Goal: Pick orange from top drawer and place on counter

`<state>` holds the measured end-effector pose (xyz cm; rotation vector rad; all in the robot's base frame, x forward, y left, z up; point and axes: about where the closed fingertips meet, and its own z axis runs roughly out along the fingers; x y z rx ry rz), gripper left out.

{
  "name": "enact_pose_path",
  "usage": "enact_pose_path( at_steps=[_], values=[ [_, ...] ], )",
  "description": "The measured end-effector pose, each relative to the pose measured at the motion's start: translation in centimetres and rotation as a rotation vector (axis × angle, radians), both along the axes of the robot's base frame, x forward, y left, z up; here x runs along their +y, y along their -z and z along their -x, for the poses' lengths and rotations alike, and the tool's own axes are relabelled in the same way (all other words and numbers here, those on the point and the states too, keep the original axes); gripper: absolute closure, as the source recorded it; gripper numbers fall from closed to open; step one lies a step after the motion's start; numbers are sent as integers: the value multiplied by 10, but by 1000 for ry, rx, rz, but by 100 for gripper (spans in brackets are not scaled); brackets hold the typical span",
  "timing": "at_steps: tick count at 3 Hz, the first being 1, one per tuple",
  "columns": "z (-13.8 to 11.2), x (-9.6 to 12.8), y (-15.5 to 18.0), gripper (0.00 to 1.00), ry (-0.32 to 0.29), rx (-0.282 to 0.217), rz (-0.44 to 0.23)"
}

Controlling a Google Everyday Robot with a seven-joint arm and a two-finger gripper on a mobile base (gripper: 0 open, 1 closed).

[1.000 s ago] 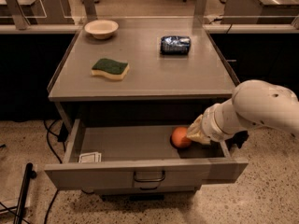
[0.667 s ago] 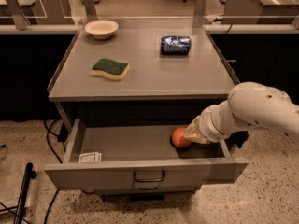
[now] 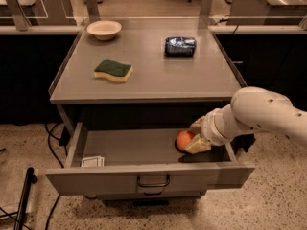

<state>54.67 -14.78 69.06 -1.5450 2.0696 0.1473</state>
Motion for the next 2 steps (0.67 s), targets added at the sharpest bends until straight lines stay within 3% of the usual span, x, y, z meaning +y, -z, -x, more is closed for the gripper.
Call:
enact_pose_path(
  at_steps=[2],
  values=[
    [-20, 5, 25, 39, 11, 12, -15]
  ],
)
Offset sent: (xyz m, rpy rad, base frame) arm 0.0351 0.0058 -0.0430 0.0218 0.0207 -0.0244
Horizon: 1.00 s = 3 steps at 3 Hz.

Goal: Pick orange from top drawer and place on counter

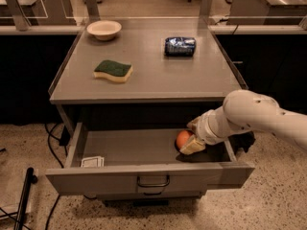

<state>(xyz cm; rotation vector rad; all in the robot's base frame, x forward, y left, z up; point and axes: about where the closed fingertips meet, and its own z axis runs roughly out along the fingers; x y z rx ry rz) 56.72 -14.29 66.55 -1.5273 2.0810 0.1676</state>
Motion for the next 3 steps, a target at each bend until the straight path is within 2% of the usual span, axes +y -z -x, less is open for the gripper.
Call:
enact_pose_path(
  at_steps=[1, 2, 3],
  values=[
    [-11, 0, 19, 27, 10, 20, 4],
    [-20, -3, 37, 22, 24, 44, 14],
    [-24, -8, 53, 23, 41, 71, 26]
  ],
)
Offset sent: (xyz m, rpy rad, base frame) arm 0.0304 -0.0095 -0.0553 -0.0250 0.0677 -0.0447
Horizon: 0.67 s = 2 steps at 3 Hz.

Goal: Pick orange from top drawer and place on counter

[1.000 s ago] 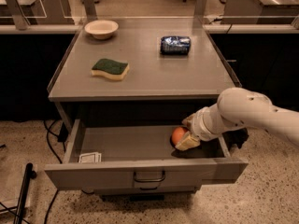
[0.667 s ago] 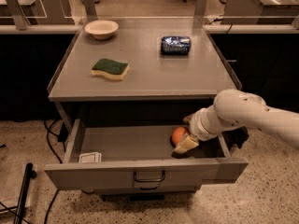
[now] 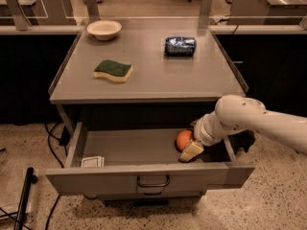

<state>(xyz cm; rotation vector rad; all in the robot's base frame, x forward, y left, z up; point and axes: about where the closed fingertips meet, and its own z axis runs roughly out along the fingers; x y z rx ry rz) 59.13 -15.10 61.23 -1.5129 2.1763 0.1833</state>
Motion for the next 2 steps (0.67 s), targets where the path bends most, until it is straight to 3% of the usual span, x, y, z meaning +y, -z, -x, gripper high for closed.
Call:
enact_pose_path(
  at_steps=[2],
  values=[
    [0, 0, 0, 65, 0, 0, 0]
  ],
)
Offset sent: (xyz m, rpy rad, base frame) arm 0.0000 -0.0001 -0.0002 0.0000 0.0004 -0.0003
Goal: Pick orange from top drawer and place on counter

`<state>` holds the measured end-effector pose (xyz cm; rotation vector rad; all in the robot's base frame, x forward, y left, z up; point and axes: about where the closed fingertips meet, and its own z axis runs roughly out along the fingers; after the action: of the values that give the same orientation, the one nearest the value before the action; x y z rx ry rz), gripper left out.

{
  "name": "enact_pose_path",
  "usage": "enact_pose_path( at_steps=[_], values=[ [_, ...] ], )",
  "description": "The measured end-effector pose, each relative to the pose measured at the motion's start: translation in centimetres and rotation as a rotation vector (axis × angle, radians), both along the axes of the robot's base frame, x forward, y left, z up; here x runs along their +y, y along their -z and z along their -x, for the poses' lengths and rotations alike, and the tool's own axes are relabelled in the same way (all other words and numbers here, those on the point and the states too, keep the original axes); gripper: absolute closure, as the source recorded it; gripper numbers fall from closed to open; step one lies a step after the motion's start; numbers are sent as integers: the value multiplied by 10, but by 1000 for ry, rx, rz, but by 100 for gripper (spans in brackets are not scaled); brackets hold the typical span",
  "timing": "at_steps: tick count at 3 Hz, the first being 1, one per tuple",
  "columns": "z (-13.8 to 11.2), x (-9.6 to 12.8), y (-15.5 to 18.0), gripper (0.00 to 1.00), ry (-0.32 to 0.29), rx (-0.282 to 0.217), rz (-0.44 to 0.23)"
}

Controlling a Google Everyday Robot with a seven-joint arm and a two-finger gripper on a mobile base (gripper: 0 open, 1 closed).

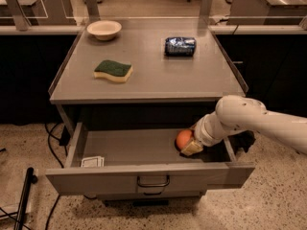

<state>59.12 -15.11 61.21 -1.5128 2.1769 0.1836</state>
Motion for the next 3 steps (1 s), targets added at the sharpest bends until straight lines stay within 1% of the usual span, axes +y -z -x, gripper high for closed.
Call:
enact_pose_path(
  at_steps=[1, 2, 3],
  values=[
    [3, 1, -4, 89, -13, 3, -5],
    [15, 0, -25, 100, -42, 10, -16],
    [32, 4, -62, 100, -102, 19, -21]
  ],
)
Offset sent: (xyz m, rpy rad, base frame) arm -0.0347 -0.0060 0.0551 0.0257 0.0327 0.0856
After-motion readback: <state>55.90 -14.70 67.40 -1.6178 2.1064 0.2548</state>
